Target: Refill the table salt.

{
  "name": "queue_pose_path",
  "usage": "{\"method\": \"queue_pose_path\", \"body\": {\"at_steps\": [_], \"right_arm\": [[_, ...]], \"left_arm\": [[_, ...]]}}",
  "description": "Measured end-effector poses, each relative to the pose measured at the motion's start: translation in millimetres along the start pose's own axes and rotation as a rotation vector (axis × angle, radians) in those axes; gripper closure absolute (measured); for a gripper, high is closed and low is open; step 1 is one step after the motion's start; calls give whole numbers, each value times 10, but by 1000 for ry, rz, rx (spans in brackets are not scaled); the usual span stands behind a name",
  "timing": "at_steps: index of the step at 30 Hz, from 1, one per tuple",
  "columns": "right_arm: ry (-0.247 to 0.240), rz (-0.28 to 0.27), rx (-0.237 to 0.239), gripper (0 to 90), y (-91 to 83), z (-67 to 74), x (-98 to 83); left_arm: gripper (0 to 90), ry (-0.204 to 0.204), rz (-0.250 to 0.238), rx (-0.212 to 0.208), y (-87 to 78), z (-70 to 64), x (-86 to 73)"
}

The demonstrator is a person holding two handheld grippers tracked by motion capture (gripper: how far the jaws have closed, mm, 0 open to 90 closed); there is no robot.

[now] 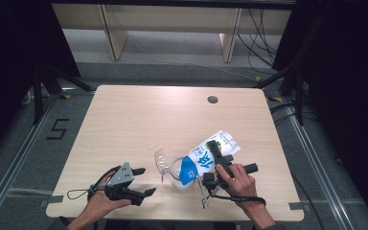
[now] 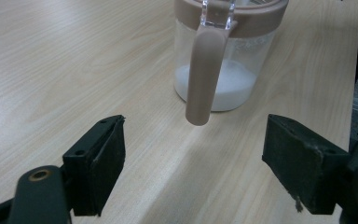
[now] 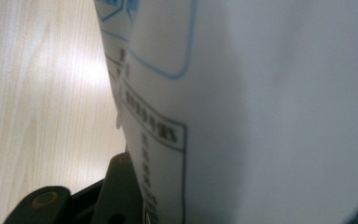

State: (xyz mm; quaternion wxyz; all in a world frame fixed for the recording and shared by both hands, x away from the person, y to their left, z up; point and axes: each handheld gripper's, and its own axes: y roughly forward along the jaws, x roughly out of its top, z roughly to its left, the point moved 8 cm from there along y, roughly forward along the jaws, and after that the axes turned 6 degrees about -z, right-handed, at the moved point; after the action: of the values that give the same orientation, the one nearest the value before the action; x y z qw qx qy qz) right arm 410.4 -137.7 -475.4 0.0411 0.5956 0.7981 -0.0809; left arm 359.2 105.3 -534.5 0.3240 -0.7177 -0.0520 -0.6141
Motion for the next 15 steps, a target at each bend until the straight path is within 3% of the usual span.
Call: {"method": "queue_pose_path", "body": {"at_steps": [3,4,6,7,12,15], "right_arm": [[-41,-17,-12,616,8,-45,19],[-20,-25,-16,617,16,-32,19],[-26,-18,-9,618,11,-26,15],[10,-31,-28,618,21,-3,16],[-15,-44,-32,620,27,-26,31],[-1,-32,-24,621,19,-7,20]], "left_arm": [[207,-1,-2,1,0,1,2],[207,-4,-2,3,0,-1,1],[207,0,-1,0,0,1,1],[207,0,0,0,0,0,0],[207,1,0,1,0,2,1],[207,0,0,0,0,0,0]]}}
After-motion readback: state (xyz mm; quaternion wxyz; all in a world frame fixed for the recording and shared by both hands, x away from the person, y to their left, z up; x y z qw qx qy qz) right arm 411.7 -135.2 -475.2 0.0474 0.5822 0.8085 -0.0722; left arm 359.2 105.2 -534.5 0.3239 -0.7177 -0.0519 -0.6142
